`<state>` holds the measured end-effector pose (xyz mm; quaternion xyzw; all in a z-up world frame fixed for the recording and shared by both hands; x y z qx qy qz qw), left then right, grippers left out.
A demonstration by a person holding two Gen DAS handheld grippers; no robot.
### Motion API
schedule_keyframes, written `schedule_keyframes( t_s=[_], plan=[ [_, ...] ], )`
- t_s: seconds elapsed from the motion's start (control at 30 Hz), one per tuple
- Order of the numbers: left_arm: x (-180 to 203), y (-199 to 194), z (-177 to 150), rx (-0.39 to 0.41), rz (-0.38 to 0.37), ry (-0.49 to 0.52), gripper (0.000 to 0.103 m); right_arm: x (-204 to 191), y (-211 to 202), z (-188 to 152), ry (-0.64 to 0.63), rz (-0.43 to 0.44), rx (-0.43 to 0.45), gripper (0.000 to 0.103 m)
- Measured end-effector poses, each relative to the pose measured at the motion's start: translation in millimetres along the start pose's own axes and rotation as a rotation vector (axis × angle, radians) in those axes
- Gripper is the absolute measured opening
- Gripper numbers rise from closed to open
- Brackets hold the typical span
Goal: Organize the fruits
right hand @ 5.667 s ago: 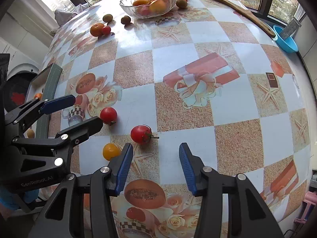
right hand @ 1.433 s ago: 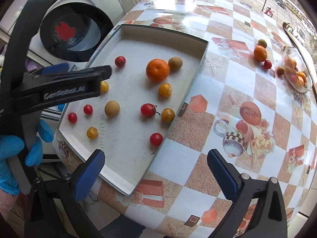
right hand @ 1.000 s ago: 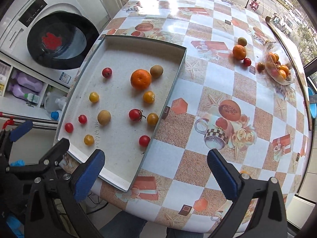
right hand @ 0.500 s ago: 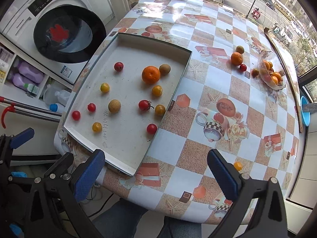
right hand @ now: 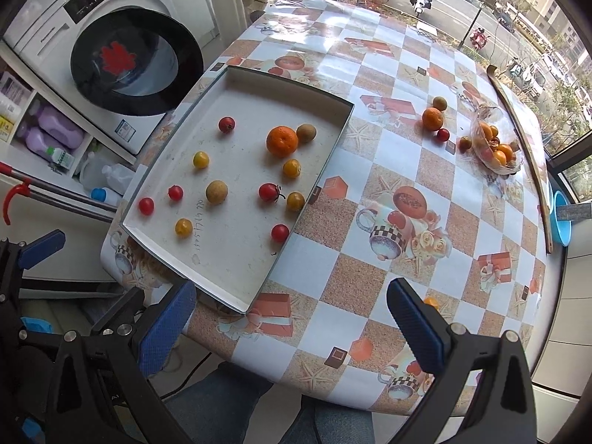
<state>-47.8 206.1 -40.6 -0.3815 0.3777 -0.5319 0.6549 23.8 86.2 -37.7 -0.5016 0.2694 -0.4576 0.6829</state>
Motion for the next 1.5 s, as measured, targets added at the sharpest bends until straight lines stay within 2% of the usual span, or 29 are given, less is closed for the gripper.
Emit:
schedule_keyframes(
  t_s=[0.97,1.5],
  plan=[
    [2.4,4.7,3.8,0.008,-0.012,0.032,0.102,-7.2,-0.4,5.3,-0.014,-0.005,0.005,0.103],
    [5.2,3.0,12.7,0.033,-0.058,0.058,0.102,-7.9,1.5,6.3,-0.007,-0.005,0.003,0.103]
  ],
)
Point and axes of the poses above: each gripper's, at about its wrist camera, not at the fingertips, and y roughly the way its jaws point, x to its right, z to its top, the point moved 3 cm from there along y, roughly the way its jaws point, and after that the axes turned 12 degrees about x, right-handed, at the moved point
